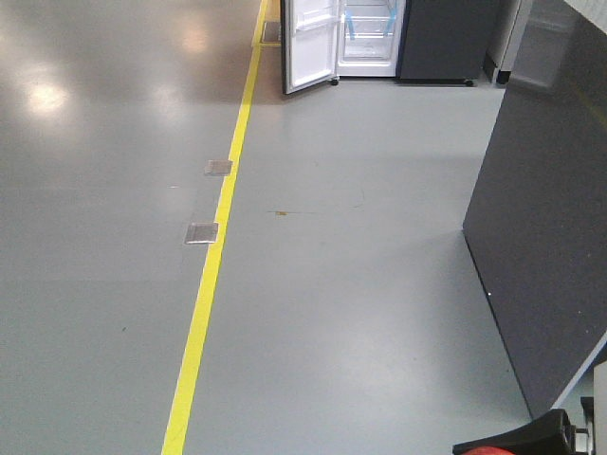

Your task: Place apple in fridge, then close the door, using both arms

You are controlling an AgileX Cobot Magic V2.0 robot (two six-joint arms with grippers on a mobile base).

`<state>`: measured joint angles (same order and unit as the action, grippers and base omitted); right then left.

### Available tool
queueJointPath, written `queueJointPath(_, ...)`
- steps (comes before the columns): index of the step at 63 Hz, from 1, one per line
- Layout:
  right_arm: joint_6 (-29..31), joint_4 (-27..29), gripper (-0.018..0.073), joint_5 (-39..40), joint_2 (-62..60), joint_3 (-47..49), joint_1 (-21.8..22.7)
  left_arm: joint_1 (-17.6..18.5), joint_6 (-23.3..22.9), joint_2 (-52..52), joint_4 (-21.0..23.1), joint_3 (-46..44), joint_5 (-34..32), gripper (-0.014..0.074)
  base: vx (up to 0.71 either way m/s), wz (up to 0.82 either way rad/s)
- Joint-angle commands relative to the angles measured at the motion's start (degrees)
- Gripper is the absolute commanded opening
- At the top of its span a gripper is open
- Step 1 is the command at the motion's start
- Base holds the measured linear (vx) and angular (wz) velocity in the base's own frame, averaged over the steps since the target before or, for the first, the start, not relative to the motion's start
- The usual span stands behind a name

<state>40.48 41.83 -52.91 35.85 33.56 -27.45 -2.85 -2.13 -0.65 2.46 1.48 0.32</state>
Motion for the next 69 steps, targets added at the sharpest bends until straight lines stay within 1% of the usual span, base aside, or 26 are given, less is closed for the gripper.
queueJointPath(1, 0.15, 2.58, 0.0307, 2.19, 0.04, 1.69, -0.05, -0.01, -0.17, -0.84, 0.24, 1.23, -4.31, -0.0006, 0.2, -0.03)
queueJointPath(69, 0.14, 2.58, 0.0307, 1.3, 0.04, 1.69, -0.05, -0.01, -0.17, -0.84, 0.24, 1.23, -4.31, -0.0006, 0.24, -0.03)
